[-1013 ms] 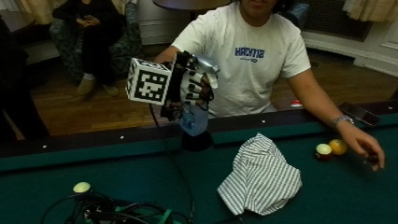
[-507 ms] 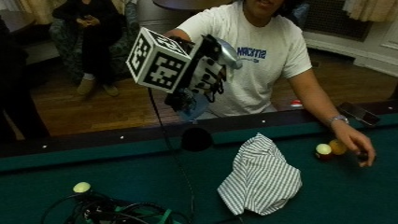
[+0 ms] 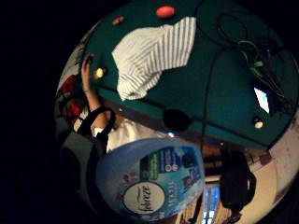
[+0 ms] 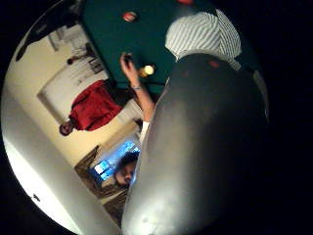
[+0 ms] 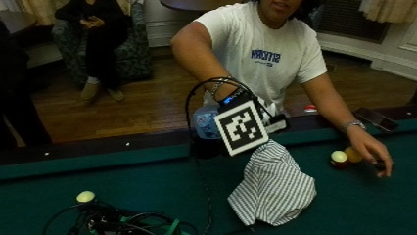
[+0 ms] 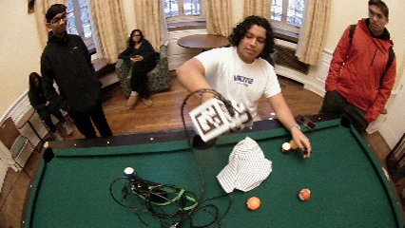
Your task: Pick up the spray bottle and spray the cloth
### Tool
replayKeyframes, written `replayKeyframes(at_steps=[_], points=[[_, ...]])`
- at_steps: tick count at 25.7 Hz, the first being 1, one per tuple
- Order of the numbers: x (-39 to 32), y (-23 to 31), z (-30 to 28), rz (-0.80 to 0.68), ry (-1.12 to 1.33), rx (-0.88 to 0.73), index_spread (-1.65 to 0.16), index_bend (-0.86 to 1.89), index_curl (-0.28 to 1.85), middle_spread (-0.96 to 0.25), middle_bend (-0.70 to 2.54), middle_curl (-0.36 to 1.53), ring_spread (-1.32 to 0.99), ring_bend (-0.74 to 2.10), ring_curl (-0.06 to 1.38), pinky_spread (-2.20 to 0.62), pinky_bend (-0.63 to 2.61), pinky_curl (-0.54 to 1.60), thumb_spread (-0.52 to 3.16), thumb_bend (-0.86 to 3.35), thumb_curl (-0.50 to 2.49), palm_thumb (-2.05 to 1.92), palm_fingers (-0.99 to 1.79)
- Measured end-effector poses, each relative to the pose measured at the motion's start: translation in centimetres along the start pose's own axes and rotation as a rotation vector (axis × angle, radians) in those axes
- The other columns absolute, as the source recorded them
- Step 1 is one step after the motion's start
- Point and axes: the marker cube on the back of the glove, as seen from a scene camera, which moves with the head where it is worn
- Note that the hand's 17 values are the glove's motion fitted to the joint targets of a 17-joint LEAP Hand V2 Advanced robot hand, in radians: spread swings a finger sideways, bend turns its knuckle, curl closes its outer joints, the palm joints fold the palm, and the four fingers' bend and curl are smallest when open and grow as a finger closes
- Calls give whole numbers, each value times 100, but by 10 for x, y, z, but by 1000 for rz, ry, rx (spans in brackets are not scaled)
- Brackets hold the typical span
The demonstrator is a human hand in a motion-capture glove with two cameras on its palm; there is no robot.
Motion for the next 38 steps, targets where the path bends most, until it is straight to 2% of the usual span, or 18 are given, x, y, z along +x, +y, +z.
replayKeyframes(at_steps=[5,13,19,25,30,38], points=[[27,-44,42,121,174,-75,-24,40,57,-19,72,56,-20,79,49,-29,49,42,37,-3,80,95,138],[48,-83,87,275,282,-251,-25,39,58,-19,72,56,-20,79,48,-29,49,42,36,-3,81,94,138],[60,-100,106,329,327,-313,-25,38,59,-19,72,56,-20,79,49,-29,49,42,37,-3,82,94,139],[61,-98,103,334,330,-309,-25,37,59,-19,72,56,-20,79,49,-29,48,42,37,-3,82,94,139],[39,-82,85,211,272,-224,-25,36,60,-19,72,56,-20,78,48,-29,48,42,38,-3,83,94,139],[-31,-28,37,-271,28,33,-25,35,60,-19,71,56,-20,78,48,-29,48,42,38,-3,83,94,139]])
